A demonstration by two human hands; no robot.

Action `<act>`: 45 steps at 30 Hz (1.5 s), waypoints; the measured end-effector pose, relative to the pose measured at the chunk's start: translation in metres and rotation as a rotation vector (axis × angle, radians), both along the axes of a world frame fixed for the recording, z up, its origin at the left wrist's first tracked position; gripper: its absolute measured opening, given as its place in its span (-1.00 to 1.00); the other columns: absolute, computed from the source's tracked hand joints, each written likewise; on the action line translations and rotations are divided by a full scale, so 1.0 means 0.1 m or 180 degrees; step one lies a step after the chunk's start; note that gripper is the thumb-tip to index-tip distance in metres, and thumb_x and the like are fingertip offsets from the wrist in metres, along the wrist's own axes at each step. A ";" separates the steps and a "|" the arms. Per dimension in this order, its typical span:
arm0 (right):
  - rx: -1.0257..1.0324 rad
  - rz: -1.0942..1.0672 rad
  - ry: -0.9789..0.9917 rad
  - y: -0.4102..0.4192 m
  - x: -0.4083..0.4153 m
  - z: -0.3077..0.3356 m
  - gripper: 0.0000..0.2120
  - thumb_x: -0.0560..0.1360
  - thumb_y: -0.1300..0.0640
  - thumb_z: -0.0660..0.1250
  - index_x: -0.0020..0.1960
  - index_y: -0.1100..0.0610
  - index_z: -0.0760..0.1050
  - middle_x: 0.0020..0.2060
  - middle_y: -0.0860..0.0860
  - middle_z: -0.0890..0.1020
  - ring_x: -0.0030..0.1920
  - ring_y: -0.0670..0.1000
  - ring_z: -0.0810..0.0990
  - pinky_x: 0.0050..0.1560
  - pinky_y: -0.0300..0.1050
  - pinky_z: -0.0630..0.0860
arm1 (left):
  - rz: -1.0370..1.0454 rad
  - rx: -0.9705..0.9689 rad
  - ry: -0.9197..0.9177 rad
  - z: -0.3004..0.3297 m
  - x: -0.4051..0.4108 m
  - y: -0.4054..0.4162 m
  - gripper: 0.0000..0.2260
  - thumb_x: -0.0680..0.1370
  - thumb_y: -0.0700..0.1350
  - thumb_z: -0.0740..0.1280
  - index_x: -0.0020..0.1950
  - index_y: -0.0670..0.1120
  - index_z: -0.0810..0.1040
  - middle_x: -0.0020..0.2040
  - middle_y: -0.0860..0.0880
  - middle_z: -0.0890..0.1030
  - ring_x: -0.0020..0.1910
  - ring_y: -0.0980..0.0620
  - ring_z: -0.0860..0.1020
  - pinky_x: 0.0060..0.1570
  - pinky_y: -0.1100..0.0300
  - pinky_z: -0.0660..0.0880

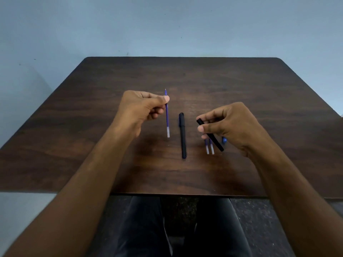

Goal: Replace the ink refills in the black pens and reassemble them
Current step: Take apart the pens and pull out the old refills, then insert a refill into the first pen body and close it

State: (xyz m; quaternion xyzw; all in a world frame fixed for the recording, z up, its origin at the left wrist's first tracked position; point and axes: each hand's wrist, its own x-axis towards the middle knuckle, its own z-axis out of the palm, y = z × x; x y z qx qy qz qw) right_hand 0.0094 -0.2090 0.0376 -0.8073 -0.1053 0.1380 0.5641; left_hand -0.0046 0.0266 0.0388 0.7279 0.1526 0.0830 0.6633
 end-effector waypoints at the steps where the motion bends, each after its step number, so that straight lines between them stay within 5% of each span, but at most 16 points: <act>1: 0.0004 0.0018 0.0005 0.01 0.00 0.00 -0.81 0.36 0.33 0.57 -0.03 0.22 0.72 -0.16 0.17 0.75 -0.25 0.13 0.77 -0.14 0.00 0.72 | -0.0025 0.0084 0.0066 0.00 -0.01 0.05 -0.83 0.40 -0.14 0.56 -0.14 -0.24 0.70 -0.26 -0.14 0.70 -0.37 0.09 0.59 -0.30 0.26 0.55; 11: 0.0118 0.0095 -0.0031 0.14 0.01 -0.06 -0.83 0.34 0.28 0.59 -0.08 0.19 0.73 -0.25 0.06 0.78 -0.27 0.10 0.78 -0.24 -0.18 0.69 | 0.0035 0.1008 0.0855 -0.09 -0.08 0.36 -0.84 0.36 -0.17 0.59 -0.26 -0.24 0.68 -0.50 -0.06 0.61 -0.56 0.15 0.50 -0.51 0.31 0.41; 18: 0.0148 0.0096 0.0021 0.22 0.04 -0.09 -0.82 0.32 0.26 0.60 -0.09 0.20 0.71 -0.31 0.09 0.76 -0.29 0.13 0.77 -0.31 -0.19 0.66 | 0.0132 0.1356 0.1110 -0.16 -0.03 0.27 -0.82 0.35 -0.10 0.61 -0.23 -0.20 0.71 -0.33 -0.15 0.68 -0.42 0.05 0.54 -0.39 0.25 0.45; 29: 0.0210 0.0033 0.0081 0.20 0.08 -0.15 -0.80 0.30 0.24 0.61 -0.10 0.22 0.70 -0.29 0.15 0.76 -0.24 0.19 0.77 -0.07 0.19 0.71 | 0.0356 0.1893 0.1326 -0.16 0.04 0.20 -0.79 0.33 -0.02 0.62 -0.30 -0.12 0.70 -0.35 -0.05 0.69 -0.47 0.12 0.54 -0.11 0.18 0.64; 35: 0.0209 0.0066 0.0071 0.19 0.07 -0.15 -0.72 0.22 0.16 0.61 -0.10 0.21 0.70 -0.28 0.15 0.76 -0.22 0.19 0.77 -0.06 0.21 0.71 | 0.0267 0.1901 0.1440 -0.18 0.06 0.20 -0.79 0.34 -0.02 0.61 -0.27 -0.13 0.69 -0.36 -0.05 0.67 -0.51 0.13 0.51 -0.19 0.23 0.58; 42: 0.0181 -0.0101 -0.0196 0.14 0.07 -0.11 -0.80 0.24 0.09 0.66 -0.19 0.11 0.73 -0.29 0.09 0.76 -0.29 0.12 0.74 -0.21 0.05 0.73 | 0.0179 0.1931 0.1336 -0.17 0.04 0.22 -0.82 0.36 -0.06 0.60 -0.26 -0.13 0.68 -0.39 -0.05 0.63 -0.46 0.10 0.53 -0.31 0.25 0.55; 45: 0.0397 -0.0187 -0.0148 0.10 0.06 -0.09 -0.80 0.30 0.11 0.64 -0.15 0.17 0.72 -0.29 0.11 0.75 -0.34 0.02 0.68 -0.29 -0.05 0.71 | 0.0275 0.2216 0.0602 -0.18 -0.04 0.20 -0.86 0.36 0.00 0.59 -0.27 0.00 0.67 -0.31 0.04 0.66 -0.34 0.22 0.58 -0.37 0.38 0.46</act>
